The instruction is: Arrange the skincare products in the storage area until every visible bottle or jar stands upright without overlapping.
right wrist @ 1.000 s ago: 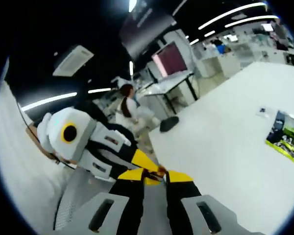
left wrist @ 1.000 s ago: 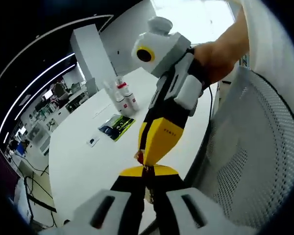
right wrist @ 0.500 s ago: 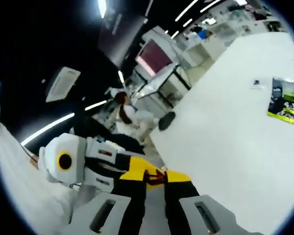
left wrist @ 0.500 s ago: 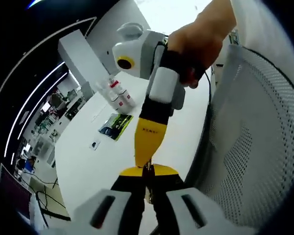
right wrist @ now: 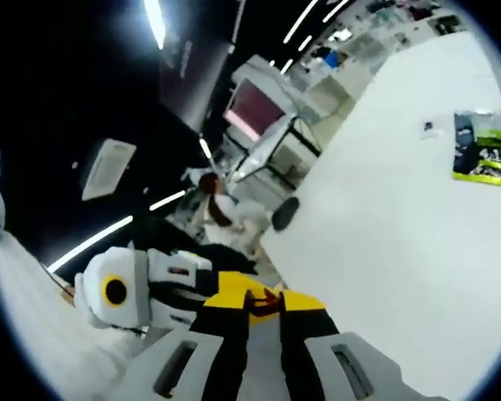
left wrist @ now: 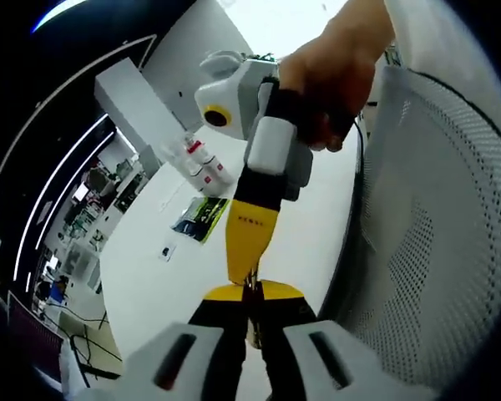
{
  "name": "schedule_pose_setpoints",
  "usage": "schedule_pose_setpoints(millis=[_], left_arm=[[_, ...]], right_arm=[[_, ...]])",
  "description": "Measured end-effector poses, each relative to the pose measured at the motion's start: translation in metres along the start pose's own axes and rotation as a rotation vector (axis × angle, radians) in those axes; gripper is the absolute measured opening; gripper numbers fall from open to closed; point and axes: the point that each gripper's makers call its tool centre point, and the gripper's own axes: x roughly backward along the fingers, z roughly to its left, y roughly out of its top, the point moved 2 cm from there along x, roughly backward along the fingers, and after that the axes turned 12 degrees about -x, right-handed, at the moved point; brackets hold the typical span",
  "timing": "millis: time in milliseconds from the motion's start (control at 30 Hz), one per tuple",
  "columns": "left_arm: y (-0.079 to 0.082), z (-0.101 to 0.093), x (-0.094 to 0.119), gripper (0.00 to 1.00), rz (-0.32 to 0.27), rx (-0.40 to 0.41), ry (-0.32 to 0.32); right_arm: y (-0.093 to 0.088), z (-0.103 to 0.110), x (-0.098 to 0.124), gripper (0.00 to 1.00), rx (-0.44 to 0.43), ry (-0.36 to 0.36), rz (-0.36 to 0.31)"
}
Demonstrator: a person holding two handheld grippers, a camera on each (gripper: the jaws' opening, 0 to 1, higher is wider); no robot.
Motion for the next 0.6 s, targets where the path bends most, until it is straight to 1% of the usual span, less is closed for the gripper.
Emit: schedule_pose_setpoints(millis=[133, 267, 333, 600], left_arm=[[-0.0007, 0.0, -0.0005, 0.0, 0.004, -0.006, 0.0], [-0.0008, 0.0008, -0.0003, 0.0, 0.003, -0.014, 0.003], [-0.0005, 0.0011, -0.0006, 0.0, 0.001, -0.013, 0.004], [0.0006, 0.0014, -0.0006, 0.0, -0.001, -0.038, 0.007]], right_arm=[[-0.001, -0.0015, -0.0001, 0.12, -0.024, 0.017, -0.017], [0.0004, -0.0025, 0.0003, 0.12, -0.069, 0.039, -0.043], [0.0003, -0.0024, 0.0008, 0.12, -0.106, 0.052, -0.054], [0.0012, -0.0036, 0.0015, 0.12, -0.15, 0.063, -0.062]])
